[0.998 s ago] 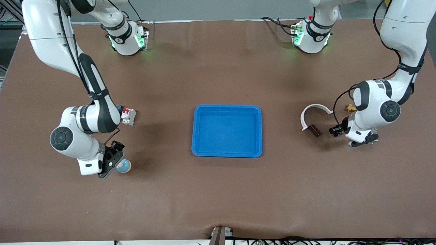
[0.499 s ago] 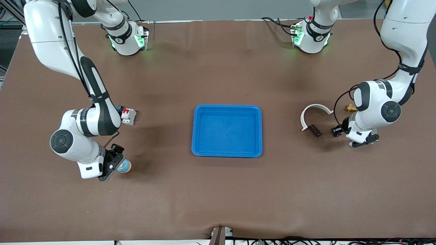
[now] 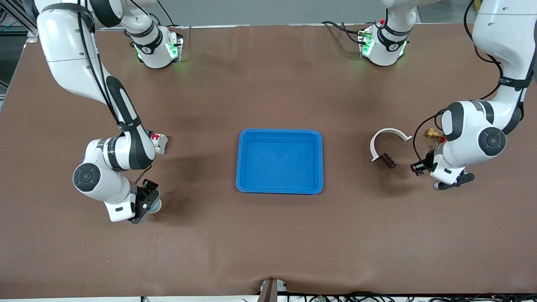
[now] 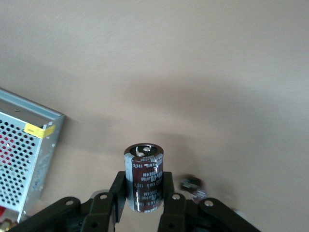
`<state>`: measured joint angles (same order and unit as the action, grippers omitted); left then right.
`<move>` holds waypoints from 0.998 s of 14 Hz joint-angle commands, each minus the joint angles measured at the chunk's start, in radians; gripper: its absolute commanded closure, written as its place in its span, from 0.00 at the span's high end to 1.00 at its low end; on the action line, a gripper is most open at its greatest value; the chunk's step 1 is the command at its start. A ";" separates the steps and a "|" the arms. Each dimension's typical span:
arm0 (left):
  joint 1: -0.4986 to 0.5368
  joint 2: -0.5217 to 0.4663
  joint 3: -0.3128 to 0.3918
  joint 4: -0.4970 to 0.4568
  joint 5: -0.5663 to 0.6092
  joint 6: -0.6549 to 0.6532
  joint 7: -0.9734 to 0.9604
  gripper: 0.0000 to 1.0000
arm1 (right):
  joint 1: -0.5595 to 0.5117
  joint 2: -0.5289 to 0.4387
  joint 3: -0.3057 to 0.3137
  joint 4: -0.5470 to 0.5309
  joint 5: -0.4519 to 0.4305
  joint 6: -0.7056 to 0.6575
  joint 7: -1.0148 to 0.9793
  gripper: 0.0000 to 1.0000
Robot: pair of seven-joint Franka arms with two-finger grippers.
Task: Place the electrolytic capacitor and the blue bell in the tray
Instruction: 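Close the right gripper on the bell while the left gripper grasps the capacitor, then carry the brown capacitor into the tray and open the left gripper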
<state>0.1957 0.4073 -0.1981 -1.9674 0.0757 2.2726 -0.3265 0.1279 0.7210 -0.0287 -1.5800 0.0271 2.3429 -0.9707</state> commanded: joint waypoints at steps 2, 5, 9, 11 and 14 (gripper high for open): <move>-0.007 -0.012 -0.090 0.114 -0.005 -0.177 -0.093 0.00 | -0.005 0.032 0.004 0.029 -0.006 0.001 -0.028 1.00; -0.009 -0.013 -0.181 0.127 -0.005 -0.202 -0.242 0.00 | -0.008 0.035 0.004 0.029 -0.003 0.042 -0.063 1.00; -0.087 -0.002 -0.219 0.124 0.001 -0.202 -0.389 0.00 | -0.014 0.043 0.004 0.028 -0.004 0.044 -0.079 1.00; -0.159 0.001 -0.219 0.128 0.001 -0.197 -0.480 0.00 | -0.014 0.046 0.003 0.028 -0.004 0.047 -0.080 1.00; -0.257 0.047 -0.218 0.150 -0.001 -0.174 -0.639 0.00 | -0.016 0.054 0.003 0.026 -0.006 0.049 -0.089 1.00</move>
<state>-0.0111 0.4163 -0.4194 -1.8500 0.0757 2.0902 -0.8787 0.1220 0.7491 -0.0324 -1.5788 0.0271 2.3866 -1.0361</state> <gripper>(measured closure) 0.661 0.000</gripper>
